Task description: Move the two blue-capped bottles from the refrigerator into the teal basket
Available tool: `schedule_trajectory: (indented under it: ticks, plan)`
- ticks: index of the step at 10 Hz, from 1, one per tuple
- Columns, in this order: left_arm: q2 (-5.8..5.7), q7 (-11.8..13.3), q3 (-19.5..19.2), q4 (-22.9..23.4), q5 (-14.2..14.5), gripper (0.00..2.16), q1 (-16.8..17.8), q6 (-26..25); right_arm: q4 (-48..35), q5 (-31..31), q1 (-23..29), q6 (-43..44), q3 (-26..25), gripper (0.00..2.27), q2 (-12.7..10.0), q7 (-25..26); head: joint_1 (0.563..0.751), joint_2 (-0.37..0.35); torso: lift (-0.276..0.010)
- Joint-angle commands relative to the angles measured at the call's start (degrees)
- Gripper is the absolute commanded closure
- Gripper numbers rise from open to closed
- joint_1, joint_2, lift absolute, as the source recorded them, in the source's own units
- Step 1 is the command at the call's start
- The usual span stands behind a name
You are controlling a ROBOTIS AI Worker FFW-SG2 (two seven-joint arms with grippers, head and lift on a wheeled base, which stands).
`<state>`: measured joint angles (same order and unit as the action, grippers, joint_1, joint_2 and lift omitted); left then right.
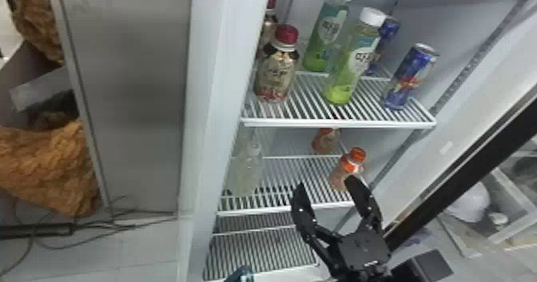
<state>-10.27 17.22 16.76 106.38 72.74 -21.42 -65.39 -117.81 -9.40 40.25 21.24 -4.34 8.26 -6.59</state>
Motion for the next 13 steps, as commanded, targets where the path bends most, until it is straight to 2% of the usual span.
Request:
schedule_trajectory:
  ticks: [1, 13]
  plan:
    - [0.16, 0.0, -0.2, 0.0, 0.0, 1.14, -0.1, 0.3, -0.2, 0.0, 0.1, 0.0, -0.1, 0.11, 0.0, 0.0, 0.695, -0.350, -0.142]
    - [0.34, 0.0, -0.6, 0.0, -0.1, 1.14, -0.2, 1.1, 0.2, -0.2, 0.1, 0.7, -0.1, 0.11, -0.1, 0.0, 0.695, -0.350, -0.142]
